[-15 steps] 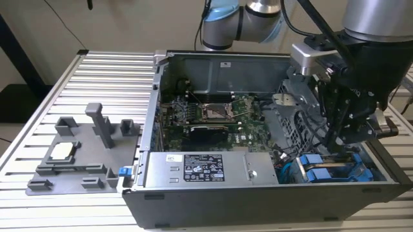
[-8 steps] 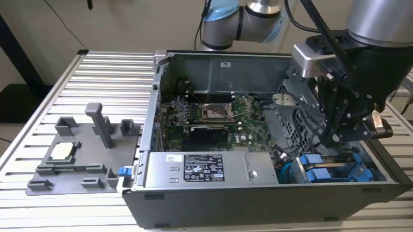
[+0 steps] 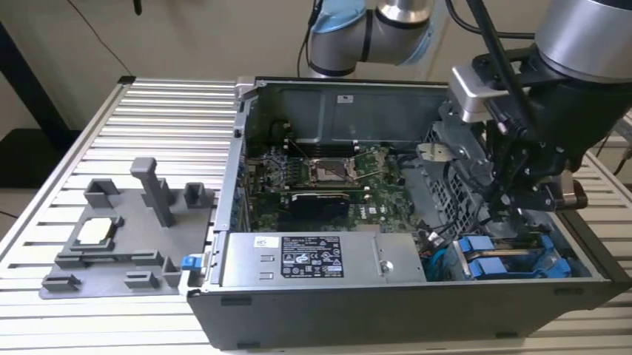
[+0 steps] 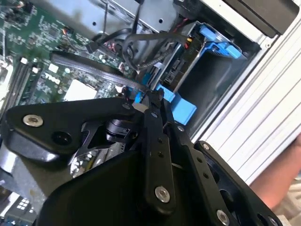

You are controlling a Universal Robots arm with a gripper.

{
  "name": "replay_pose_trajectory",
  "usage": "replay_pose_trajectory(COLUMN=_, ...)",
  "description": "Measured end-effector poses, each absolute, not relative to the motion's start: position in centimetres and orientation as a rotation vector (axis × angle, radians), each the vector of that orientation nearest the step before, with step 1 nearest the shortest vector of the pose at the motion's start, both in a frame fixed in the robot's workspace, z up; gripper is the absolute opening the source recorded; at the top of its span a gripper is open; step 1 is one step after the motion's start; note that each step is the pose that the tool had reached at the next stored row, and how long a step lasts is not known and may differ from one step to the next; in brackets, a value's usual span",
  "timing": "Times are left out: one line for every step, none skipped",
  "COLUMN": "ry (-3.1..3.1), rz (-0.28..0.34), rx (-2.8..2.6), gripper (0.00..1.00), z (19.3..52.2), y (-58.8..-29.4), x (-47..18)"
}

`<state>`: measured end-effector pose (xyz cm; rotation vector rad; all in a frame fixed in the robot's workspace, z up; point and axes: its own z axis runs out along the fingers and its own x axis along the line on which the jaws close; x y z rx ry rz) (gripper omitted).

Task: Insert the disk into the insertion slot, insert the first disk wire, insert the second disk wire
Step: 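Insert the second disk wire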

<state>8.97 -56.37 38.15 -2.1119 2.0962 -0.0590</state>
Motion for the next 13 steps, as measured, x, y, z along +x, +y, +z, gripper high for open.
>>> replay_pose_trajectory(ry=2.089, rz=-0.040, rx=-2.102, gripper=0.16, z=38.1, y=-56.5, x=9.0)
replay_pose_trajectory(ry=2.082, rz=-0.022, rx=-2.092, gripper=0.16, z=38.1, y=-56.6, x=9.0)
replay_pose_trajectory(ry=2.082, rz=-0.015, rx=-2.092, gripper=0.16, z=38.1, y=-56.8, x=9.2)
replay_pose_trajectory(ry=2.088, rz=-0.005, rx=-2.096, gripper=0.16, z=38.1, y=-56.9, x=9.4)
replay_pose_trajectory(ry=2.094, rz=0.007, rx=-2.101, gripper=0.16, z=38.1, y=-56.9, x=9.6)
replay_pose_trajectory(ry=2.101, rz=0.019, rx=-2.106, gripper=0.16, z=38.1, y=-57.0, x=9.9)
replay_pose_trajectory(ry=2.108, rz=0.032, rx=-2.111, gripper=0.16, z=38.1, y=-57.0, x=10.2)
replay_pose_trajectory(ry=2.114, rz=0.045, rx=-2.116, gripper=0.16, z=38.1, y=-57.1, x=10.4)
replay_pose_trajectory(ry=2.121, rz=0.058, rx=-2.121, gripper=0.16, z=38.1, y=-57.1, x=10.7)
replay_pose_trajectory(ry=2.128, rz=0.071, rx=-2.126, gripper=0.16, z=38.1, y=-57.2, x=11.0)
replay_pose_trajectory(ry=2.134, rz=0.083, rx=-2.131, gripper=0.16, z=38.1, y=-57.2, x=11.2)
replay_pose_trajectory(ry=2.140, rz=0.095, rx=-2.135, gripper=0.16, z=38.1, y=-57.2, x=11.5)
replay_pose_trajectory(ry=2.144, rz=0.104, rx=-2.138, gripper=0.16, z=38.1, y=-57.3, x=11.8)
